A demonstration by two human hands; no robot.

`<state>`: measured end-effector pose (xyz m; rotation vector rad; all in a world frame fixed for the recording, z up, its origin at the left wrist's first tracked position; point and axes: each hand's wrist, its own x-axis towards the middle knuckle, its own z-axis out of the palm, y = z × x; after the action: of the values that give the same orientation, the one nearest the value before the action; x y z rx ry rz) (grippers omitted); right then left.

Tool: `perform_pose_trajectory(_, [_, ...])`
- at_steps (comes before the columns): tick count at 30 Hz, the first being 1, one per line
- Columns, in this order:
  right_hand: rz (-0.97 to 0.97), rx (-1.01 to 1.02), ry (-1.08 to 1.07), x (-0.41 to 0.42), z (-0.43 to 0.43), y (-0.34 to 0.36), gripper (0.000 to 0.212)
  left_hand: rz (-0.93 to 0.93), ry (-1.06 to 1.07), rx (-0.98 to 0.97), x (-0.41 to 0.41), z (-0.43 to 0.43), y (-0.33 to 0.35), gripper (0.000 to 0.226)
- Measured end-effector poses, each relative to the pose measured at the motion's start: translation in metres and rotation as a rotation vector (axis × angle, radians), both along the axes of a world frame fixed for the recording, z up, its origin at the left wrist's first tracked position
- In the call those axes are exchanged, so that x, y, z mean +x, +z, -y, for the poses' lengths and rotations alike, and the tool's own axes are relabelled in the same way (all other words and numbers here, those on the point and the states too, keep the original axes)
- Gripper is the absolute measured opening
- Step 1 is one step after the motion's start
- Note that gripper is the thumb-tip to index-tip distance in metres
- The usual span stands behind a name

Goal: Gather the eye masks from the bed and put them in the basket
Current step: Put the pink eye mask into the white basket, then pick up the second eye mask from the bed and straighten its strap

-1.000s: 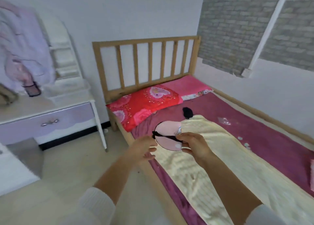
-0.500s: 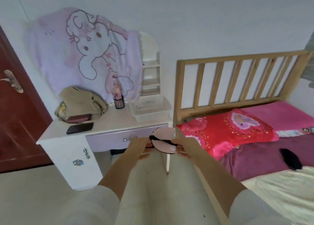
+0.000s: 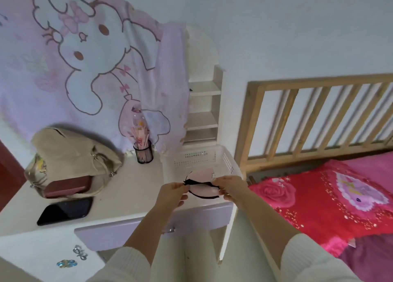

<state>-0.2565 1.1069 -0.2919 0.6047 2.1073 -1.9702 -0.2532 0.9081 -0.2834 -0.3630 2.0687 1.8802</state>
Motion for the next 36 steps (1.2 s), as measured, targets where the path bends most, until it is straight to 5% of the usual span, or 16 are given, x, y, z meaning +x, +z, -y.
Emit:
perform_pose_trajectory(10, [0.199, 0.13, -0.004, -0.175, 0.024, -0.072, 0.009, 0.326, 0.022, 0.077, -0.167, 0.005, -0.055, 0.002])
perform_pose_trajectory(21, [0.397, 0.137, -0.015, -0.215, 0.028, -0.144, 0.034, 0.565, -0.06, -0.102, -0.239, -0.025, -0.103, 0.023])
perform_pose_trajectory(26, [0.236, 0.155, -0.044, -0.199, -0.011, -0.106, 0.034, 0.373, -0.176, -0.517, -0.25, -0.074, -0.09, 0.059])
perform_pose_trajectory(28, [0.162, 0.149, -0.1, -0.179, -0.041, -0.084, 0.029, 0.163, -0.262, -0.521, -0.24, -0.107, -0.079, 0.066])
perform_pose_trajectory(32, [0.084, 0.165, -0.281, -0.099, -0.123, -0.056, 0.018, -0.324, -0.363, -0.41, -0.19, -0.19, -0.057, 0.048])
perform_pose_trajectory(36, [0.125, 0.15, -0.554, 0.017, -0.209, -0.048, 0.011, -0.48, -0.69, -0.302, -0.109, -0.296, -0.057, 0.026])
